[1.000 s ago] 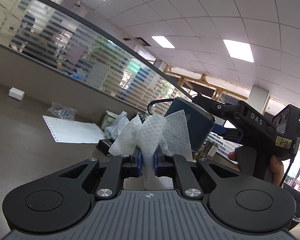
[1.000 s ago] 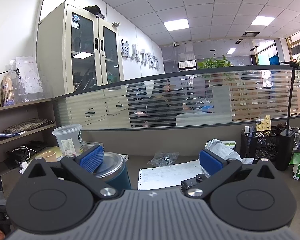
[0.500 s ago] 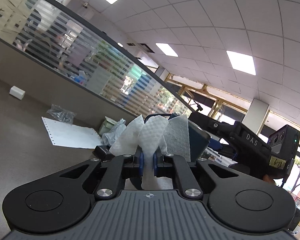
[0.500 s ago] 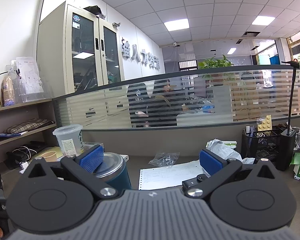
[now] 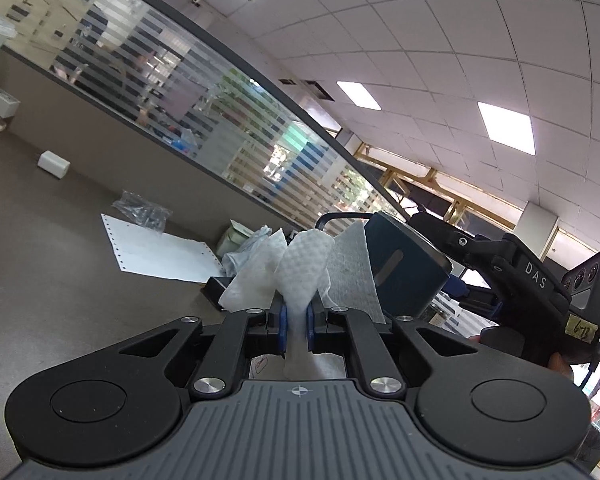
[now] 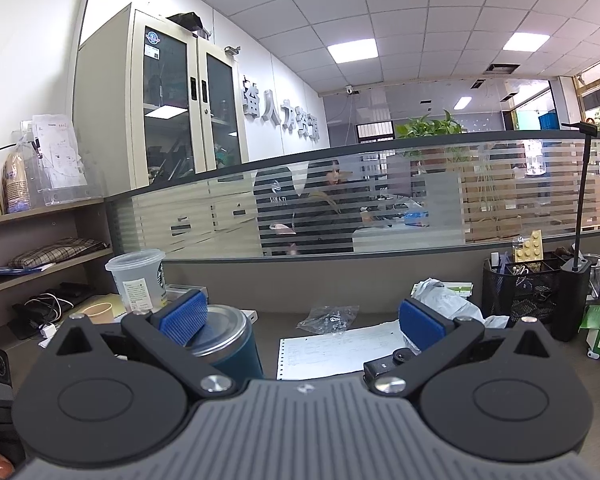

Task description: Clean container

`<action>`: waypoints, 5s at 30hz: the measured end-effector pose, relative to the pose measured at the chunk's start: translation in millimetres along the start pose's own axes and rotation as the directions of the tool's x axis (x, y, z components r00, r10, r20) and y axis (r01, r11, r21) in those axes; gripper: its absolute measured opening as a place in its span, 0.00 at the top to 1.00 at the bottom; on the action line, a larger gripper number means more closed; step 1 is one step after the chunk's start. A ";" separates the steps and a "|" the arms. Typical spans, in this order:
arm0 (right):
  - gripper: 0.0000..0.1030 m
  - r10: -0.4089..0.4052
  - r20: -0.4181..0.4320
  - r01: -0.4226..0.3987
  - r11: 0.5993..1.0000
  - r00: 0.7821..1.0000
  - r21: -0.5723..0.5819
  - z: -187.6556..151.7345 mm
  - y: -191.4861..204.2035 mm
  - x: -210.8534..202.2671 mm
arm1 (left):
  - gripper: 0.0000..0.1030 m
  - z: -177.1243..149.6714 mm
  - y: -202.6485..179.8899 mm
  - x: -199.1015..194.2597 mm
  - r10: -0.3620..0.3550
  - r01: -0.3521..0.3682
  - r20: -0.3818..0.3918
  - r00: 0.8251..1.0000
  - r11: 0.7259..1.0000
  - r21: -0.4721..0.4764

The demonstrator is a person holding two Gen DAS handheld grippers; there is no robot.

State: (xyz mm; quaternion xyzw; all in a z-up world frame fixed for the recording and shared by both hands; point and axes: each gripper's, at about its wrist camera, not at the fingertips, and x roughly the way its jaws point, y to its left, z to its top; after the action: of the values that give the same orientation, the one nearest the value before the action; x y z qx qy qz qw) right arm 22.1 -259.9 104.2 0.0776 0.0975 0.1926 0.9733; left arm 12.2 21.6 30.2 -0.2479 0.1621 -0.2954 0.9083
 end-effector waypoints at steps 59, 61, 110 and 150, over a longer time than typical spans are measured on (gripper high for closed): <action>0.00 0.001 0.012 -0.001 1.000 1.000 0.019 -1.9 -2.4 6.4 | 0.83 -26.6 9.8 15.9 -0.039 0.119 -0.290 0.956 0.958 0.262; 0.00 0.003 0.013 -0.003 1.000 1.000 0.019 -2.2 -2.6 6.1 | 0.83 -27.0 11.6 15.8 -0.037 0.116 -0.296 0.954 0.960 0.253; 0.00 0.009 0.021 -0.010 0.999 1.000 0.038 -2.5 -1.2 5.6 | 0.82 -46.0 32.6 35.4 -0.015 0.090 -0.417 0.909 0.983 0.161; 0.00 0.022 0.024 -0.023 0.999 0.999 0.046 -4.9 -1.6 7.9 | 0.83 21.8 35.2 -5.6 -0.153 0.150 -0.025 0.988 0.984 -0.095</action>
State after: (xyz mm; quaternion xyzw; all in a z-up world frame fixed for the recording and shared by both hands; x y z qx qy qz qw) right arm 28.8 -257.7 97.9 0.1033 0.0897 0.2001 0.9702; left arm 33.5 57.5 29.9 -0.2966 0.1707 -0.3597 0.8681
